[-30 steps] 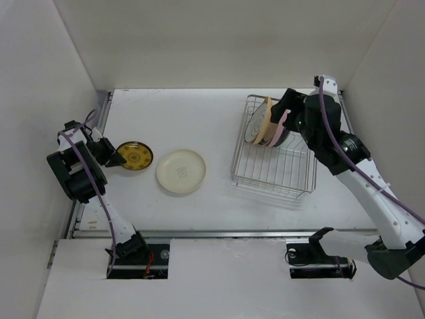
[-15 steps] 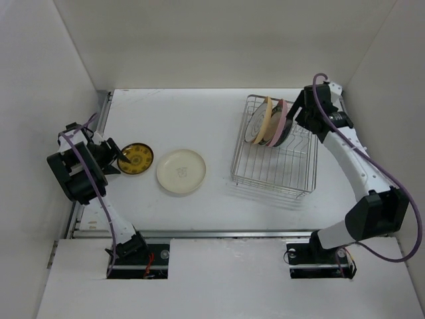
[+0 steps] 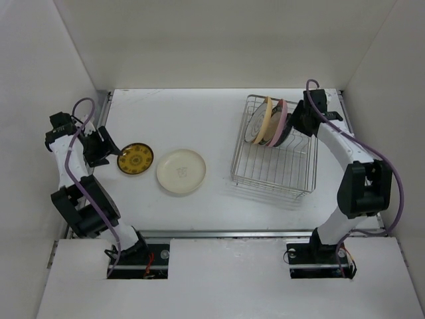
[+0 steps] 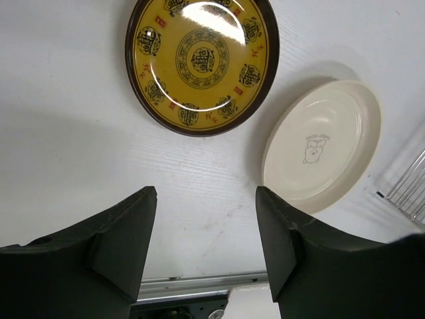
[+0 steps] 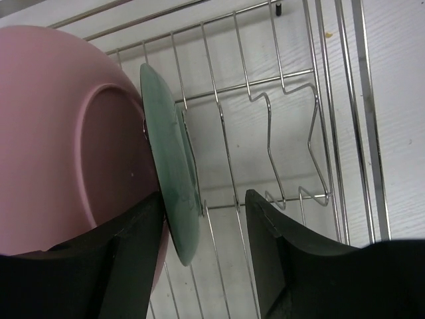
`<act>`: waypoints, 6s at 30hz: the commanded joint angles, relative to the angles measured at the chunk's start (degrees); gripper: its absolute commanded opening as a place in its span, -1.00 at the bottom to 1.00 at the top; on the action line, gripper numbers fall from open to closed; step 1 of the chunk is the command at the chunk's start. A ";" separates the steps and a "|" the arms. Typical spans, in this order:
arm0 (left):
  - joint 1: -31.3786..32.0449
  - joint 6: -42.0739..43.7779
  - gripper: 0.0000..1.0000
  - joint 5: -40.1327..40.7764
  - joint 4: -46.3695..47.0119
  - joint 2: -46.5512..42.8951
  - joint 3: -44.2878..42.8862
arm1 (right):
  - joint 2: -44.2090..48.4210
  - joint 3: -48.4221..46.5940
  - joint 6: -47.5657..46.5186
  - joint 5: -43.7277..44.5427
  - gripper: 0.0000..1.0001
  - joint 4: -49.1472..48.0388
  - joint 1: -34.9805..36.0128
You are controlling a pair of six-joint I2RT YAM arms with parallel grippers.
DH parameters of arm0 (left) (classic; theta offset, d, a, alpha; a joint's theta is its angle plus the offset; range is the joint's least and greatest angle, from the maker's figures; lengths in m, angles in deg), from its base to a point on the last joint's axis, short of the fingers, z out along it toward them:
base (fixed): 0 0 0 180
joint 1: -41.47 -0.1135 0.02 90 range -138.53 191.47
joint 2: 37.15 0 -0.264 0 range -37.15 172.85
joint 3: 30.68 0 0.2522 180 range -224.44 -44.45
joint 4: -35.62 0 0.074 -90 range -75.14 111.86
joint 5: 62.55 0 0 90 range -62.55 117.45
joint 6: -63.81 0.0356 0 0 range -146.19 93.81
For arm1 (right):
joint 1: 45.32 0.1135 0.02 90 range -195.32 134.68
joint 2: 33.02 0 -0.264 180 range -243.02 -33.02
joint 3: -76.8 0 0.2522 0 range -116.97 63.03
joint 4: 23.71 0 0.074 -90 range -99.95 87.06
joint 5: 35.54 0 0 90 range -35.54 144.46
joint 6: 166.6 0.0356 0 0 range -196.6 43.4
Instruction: Unload the plates from the dish rack
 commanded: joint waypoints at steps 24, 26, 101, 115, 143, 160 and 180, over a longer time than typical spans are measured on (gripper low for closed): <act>2.18 10.05 0.19 -1.76 -12.06 -12.69 -1.16 | 10.11 -9.67 -2.75 20.16 -1.00 11.50 2.79; 2.71 10.66 0.23 -2.55 -12.68 -13.49 -1.69 | 11.96 -10.20 -3.28 23.33 -1.00 12.92 2.79; 5.63 -3.56 -1.00 -1.24 -2.85 0.12 -3.01 | 12.13 -0.72 -5.83 -13.84 0.59 -23.37 43.39; -0.28 -5.87 -1.00 -7.30 0.34 21.21 -6.26 | 18.56 5.44 -7.94 -13.23 0.59 -22.32 43.39; 2.18 0.29 0.06 5.71 -0.82 5.95 -1.00 | 21.81 -6.51 4.02 19.30 0.85 6.50 34.18; 2.88 8.55 0.12 7.11 -5.03 -8.92 3.32 | 1.69 -16.63 1.89 21.05 0.41 11.34 14.66; 2.88 11.28 0.12 4.83 -7.94 -12.53 6.57 | -5.71 -17.67 3.05 26.50 -0.97 10.81 12.37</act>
